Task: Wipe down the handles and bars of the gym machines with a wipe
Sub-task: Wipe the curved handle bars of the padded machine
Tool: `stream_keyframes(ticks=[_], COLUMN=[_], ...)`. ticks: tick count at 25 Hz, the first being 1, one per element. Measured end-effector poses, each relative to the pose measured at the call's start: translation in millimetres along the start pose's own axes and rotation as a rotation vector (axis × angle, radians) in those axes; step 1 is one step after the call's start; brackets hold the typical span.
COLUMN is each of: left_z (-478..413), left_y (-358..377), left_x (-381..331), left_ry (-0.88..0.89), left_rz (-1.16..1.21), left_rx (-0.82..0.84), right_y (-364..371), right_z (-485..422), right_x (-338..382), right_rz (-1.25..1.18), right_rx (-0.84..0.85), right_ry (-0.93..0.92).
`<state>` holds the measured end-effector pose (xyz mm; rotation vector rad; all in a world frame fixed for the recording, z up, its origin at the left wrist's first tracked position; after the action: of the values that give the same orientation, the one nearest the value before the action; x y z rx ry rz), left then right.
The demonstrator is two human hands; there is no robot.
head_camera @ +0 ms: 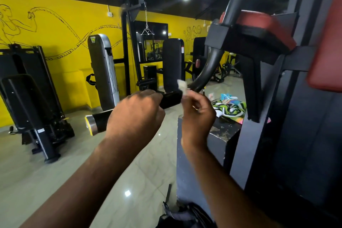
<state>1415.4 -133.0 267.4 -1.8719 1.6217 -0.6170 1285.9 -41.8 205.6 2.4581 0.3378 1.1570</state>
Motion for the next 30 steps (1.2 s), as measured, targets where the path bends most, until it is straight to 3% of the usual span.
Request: stream_keyframes(ticks=[1,3,6,8,10,18,24,27,30], left_z=[-1,-3,-4,-5,-3,-5,-7,-9,-12], left_y=[2,5,4,4,3,7,10,12,13], left_x=[-1,-4,-3,-3,-5,-3,-4,-9,-14], left_ry=[0.009,0.037,0.065,0.073,0.094,0.098,0.044,0.02,0.007], left_rz=[-0.002,-0.008,-0.019,0.0,0.005,-0.015,-0.05,-0.068,-0.092], left_rx=[0.009,0.033,0.036,0.032,0.039,0.046,0.038,0.023,0.011], right_y=[6,17,30,37,41,43,22,6,-8], right_z=[5,21,35,36,35,22,1,1,-1], right_x=[-7,-17,-27,-31,-31,-33,-39,-41,-33], right_rz=[-0.176,-0.312,-0.462,-0.694,-0.872,-1.026,-1.023,-0.87,-0.418], right_rx=[-0.13,-0.277,-0.241,-0.195,-0.146,-0.01,-0.048,-0.12,-0.087], right_ry=[0.193,0.38,0.668,0.846,0.903,0.905,0.804,0.713,0.304])
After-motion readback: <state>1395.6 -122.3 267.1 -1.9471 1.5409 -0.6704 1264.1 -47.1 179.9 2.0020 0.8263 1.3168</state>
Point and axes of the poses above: each hand's wrist, its own z-axis away from the middle knuckle, its own y-axis out of the palm, x = y × z, the point moved 4 cm from there along -z, towards the middle knuckle
